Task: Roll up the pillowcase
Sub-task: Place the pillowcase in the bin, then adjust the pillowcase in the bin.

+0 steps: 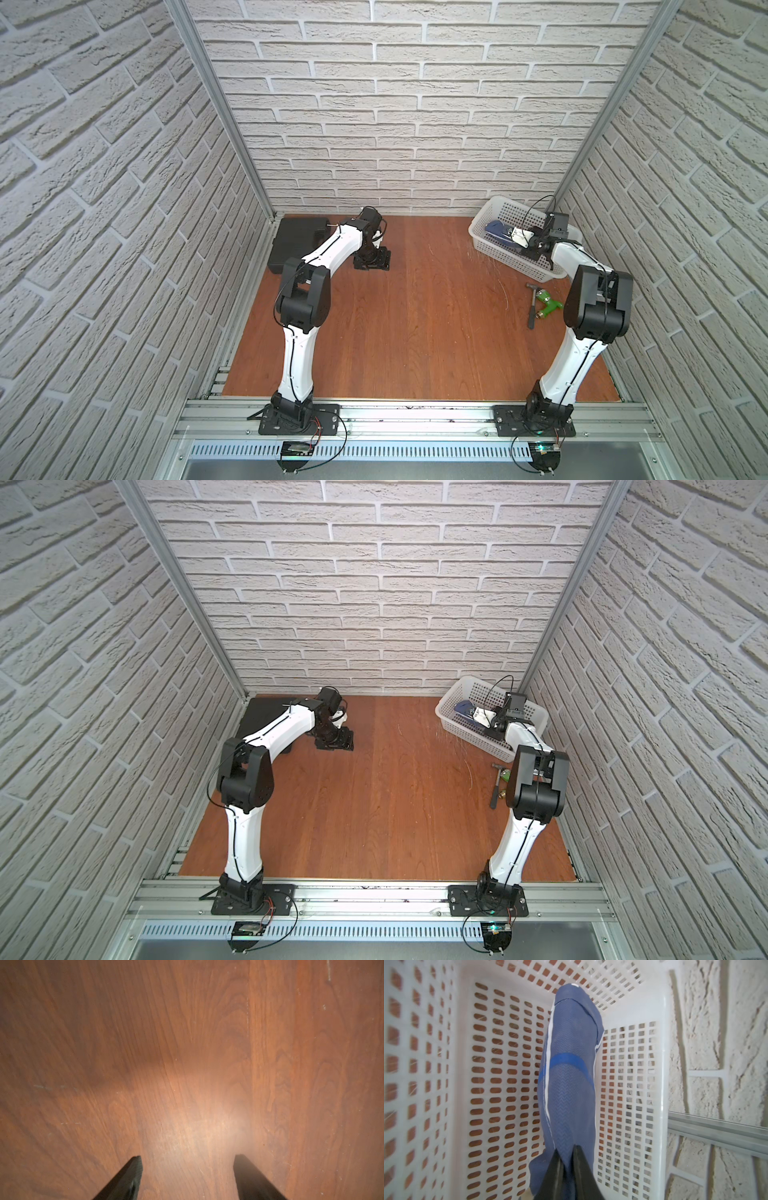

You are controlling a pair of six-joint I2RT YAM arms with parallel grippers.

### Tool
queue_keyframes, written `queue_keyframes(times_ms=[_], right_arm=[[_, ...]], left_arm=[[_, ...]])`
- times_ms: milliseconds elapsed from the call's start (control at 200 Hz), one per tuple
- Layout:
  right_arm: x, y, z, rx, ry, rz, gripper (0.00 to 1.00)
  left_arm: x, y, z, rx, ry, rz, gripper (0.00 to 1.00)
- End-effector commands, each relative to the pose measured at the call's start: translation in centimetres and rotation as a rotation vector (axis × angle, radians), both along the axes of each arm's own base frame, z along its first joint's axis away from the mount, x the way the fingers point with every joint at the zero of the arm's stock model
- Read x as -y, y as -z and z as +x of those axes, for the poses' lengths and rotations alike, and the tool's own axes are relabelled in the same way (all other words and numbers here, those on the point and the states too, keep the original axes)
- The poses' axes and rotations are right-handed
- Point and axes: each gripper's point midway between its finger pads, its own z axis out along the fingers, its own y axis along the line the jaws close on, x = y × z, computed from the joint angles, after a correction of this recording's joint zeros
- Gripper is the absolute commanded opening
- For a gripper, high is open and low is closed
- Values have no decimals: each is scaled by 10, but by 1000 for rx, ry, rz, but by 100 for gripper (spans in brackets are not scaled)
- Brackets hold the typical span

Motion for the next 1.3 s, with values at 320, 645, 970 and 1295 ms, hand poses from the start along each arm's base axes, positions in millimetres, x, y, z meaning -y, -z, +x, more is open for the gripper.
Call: queue_keyframes(times_ms=[320, 645, 970, 1295], right_arm=[[-19, -7, -16, -29, -40, 103, 55], [-26, -48, -25, 73, -12, 151, 81], [-5, -91, -10, 220, 405, 460, 81], [5, -30, 8, 24, 837, 672, 71]], left_arm=[[6, -1, 6, -23, 41, 16, 74], [3, -12, 8, 1, 38, 16, 74], [-12, -25, 2, 34, 12, 30, 74], [-24, -25, -4, 35, -10, 32, 74]])
